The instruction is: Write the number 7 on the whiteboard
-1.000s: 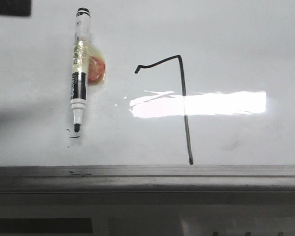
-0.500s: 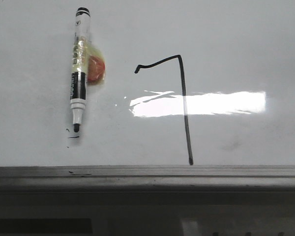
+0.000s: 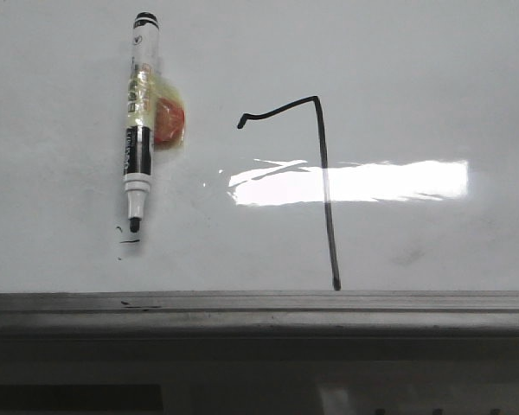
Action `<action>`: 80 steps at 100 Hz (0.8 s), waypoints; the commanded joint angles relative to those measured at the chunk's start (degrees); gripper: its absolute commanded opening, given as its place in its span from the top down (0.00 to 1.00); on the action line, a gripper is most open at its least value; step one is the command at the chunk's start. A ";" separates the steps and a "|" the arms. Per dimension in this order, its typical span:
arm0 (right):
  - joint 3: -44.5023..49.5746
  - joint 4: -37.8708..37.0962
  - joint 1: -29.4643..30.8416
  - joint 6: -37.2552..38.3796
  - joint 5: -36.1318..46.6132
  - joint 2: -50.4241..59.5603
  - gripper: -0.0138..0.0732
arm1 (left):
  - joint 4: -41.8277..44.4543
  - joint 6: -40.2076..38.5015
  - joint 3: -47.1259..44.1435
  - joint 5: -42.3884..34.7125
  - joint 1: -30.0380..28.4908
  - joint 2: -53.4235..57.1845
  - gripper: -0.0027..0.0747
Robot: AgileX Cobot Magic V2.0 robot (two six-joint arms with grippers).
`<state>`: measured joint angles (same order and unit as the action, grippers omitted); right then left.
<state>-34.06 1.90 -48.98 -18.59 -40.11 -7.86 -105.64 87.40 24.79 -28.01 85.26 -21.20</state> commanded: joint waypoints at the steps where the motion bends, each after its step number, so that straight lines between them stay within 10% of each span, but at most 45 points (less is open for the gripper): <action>1: -1.25 -0.36 0.35 -0.02 4.20 -0.74 0.89 | -1.30 0.29 1.40 2.17 0.47 -0.43 0.99; 30: -1.25 -0.36 0.35 -0.02 4.20 -0.74 0.89 | 1.40 0.29 0.74 1.17 -0.46 -0.30 0.99; 45: -1.25 -0.36 0.35 -0.02 4.20 -0.74 0.89 | 21.17 -4.37 -4.41 4.90 -6.58 -0.30 0.99; 80: -1.25 -0.36 0.35 -0.02 4.20 -0.74 0.89 | 82.88 -69.11 -14.92 27.60 -46.67 3.44 0.99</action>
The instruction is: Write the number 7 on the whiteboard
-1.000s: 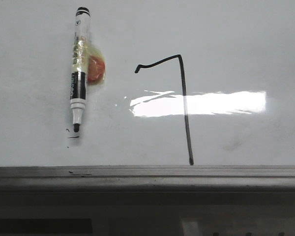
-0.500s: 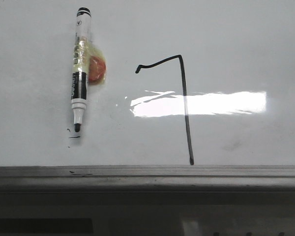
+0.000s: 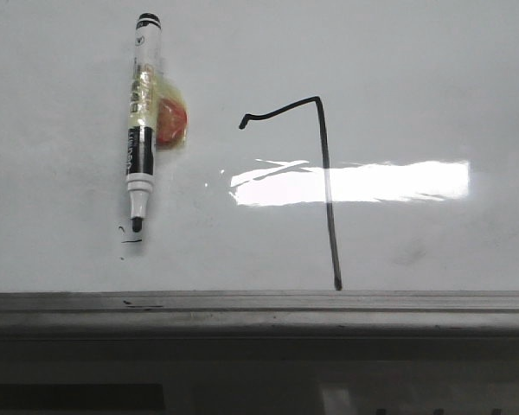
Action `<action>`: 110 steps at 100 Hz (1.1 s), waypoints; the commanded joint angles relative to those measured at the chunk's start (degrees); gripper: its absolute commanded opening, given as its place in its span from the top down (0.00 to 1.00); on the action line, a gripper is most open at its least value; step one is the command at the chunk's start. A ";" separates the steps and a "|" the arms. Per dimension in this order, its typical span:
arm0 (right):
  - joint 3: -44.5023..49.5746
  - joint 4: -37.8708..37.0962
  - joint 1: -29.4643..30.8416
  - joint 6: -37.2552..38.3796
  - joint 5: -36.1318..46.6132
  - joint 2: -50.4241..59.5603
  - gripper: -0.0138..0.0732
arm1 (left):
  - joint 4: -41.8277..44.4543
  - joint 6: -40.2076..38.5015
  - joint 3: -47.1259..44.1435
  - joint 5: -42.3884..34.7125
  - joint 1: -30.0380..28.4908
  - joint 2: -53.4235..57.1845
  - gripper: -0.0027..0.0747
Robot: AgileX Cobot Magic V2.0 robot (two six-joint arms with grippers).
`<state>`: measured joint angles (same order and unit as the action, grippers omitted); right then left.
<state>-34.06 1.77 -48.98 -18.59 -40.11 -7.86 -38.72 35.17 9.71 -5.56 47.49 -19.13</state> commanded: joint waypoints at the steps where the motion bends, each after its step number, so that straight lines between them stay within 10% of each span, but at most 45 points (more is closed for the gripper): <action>1: -1.25 -0.23 0.35 -0.02 4.20 -0.74 0.89 | 17.00 -19.16 0.03 6.23 -10.48 1.59 0.99; 14: -1.25 -0.23 0.35 -0.02 4.20 -0.74 0.89 | 31.43 -32.58 -2.84 12.21 -21.62 7.05 0.99; 43: -1.25 -0.23 0.35 -0.02 4.20 -0.74 0.89 | 33.99 -36.58 -10.35 17.38 -32.99 18.30 0.99; 110: -1.25 -0.23 0.35 -0.02 4.10 -0.74 0.89 | 33.16 -39.61 -11.10 22.60 -36.21 21.08 0.99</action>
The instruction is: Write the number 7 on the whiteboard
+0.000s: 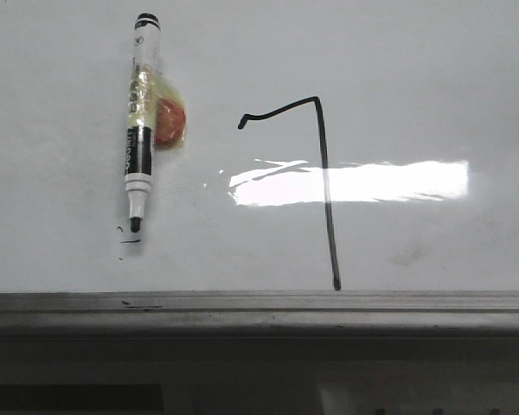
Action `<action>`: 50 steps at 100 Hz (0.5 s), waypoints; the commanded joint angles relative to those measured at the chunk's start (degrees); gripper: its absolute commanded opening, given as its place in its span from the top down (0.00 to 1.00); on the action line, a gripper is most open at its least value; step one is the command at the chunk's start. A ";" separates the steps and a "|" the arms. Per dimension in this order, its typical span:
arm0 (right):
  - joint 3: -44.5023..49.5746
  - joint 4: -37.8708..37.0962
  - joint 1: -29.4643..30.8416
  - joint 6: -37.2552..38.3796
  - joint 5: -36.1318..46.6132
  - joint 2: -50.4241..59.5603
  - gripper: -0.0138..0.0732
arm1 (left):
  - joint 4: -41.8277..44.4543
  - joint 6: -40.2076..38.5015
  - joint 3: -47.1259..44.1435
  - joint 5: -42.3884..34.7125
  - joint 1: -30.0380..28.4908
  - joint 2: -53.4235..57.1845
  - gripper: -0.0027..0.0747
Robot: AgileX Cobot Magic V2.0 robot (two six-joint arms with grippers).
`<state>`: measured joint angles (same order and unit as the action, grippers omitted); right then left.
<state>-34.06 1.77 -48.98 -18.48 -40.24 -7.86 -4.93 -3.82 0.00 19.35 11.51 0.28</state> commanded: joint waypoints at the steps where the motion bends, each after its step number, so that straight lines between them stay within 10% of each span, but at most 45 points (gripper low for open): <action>1: -1.25 -0.23 0.35 -0.13 4.23 -0.74 0.89 | -0.63 -0.62 -1.38 -2.30 -0.22 1.66 0.99; 50: 4.61 -7.12 8.38 1.99 12.50 -1.00 0.89 | -0.63 -0.62 -1.38 -2.30 -0.22 1.66 0.99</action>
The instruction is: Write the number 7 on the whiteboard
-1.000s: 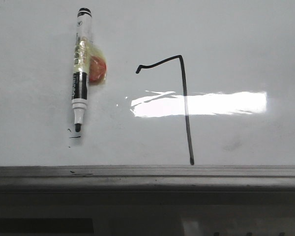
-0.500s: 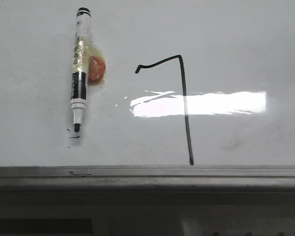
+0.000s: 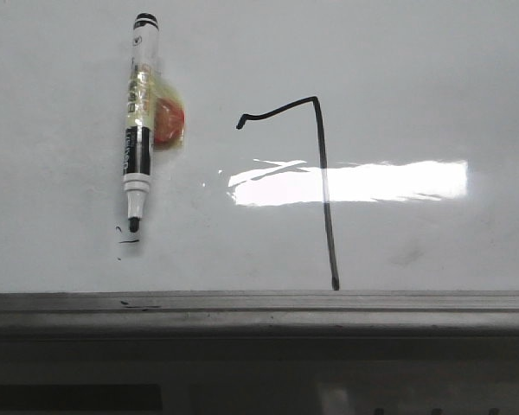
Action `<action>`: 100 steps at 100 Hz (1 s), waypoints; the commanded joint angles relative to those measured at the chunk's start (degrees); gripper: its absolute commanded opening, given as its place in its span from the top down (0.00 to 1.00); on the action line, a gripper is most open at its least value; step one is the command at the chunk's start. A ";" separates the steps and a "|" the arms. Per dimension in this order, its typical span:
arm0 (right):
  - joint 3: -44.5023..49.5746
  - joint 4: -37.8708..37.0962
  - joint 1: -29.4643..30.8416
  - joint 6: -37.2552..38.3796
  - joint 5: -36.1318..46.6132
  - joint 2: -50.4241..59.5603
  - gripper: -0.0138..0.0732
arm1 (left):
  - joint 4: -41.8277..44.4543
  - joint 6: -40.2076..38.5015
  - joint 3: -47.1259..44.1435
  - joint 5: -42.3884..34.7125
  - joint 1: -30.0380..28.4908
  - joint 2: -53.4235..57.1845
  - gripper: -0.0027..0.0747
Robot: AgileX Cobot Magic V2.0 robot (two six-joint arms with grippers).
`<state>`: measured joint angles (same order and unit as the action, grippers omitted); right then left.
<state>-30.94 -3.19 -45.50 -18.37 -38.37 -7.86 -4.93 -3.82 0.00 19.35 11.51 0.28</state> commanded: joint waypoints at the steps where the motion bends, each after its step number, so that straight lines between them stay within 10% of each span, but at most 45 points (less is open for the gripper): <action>1: 2.37 -2.01 6.17 2.40 11.50 -1.00 0.89 | -0.63 -0.62 -1.38 -2.30 -0.22 1.66 0.99; 30: 25.22 -1.24 34.74 13.53 42.80 0.04 0.89 | -0.63 -0.62 -1.38 -2.30 -0.22 1.66 0.99; 69: 32.47 -1.10 40.86 17.30 20.31 9.36 0.89 | -0.74 -0.62 -1.38 -2.28 -0.22 1.66 0.99; 100: 32.47 -1.10 40.86 17.30 20.54 9.36 0.89 | -0.74 -0.62 -1.38 -2.28 -0.22 1.66 0.99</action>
<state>0.70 -4.00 -5.00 -1.11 -18.72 0.63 -5.04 -3.82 0.00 19.43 11.39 0.28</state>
